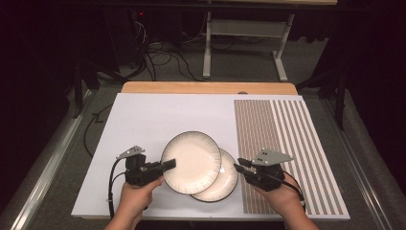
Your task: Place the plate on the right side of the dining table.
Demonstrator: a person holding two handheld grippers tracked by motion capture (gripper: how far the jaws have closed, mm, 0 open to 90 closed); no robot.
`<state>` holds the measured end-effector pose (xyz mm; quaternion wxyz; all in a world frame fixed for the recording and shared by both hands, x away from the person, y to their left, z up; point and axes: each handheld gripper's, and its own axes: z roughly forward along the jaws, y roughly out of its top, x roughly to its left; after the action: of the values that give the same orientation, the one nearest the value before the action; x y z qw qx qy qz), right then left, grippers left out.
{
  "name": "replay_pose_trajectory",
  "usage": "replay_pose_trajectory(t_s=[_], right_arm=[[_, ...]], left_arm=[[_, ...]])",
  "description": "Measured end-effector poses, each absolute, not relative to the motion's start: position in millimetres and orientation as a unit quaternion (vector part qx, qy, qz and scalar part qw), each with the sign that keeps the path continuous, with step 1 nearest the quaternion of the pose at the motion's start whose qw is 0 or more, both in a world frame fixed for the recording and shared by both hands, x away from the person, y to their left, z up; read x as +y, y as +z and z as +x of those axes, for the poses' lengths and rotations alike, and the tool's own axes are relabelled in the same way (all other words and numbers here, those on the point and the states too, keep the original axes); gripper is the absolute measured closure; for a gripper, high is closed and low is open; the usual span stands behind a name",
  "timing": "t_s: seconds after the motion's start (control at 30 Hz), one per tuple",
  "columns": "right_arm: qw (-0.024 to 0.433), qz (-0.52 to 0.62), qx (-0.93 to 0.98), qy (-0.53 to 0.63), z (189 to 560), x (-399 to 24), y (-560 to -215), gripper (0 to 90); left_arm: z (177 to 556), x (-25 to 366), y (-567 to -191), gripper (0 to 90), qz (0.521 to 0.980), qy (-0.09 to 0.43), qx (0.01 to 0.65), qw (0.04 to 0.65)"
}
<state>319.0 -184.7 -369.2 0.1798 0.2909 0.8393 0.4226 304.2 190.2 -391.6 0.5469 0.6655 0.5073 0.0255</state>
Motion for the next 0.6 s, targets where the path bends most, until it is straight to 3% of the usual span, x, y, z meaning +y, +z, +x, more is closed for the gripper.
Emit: replay_pose_trajectory(t_s=[0.6], right_arm=[[0.227,0.333,0.792,0.460,319.4,-224.0,-358.7,46.7]], left_arm=[[298.9,205.5,-383.8,78.8,0.665,0.112,0.468,0.571]])
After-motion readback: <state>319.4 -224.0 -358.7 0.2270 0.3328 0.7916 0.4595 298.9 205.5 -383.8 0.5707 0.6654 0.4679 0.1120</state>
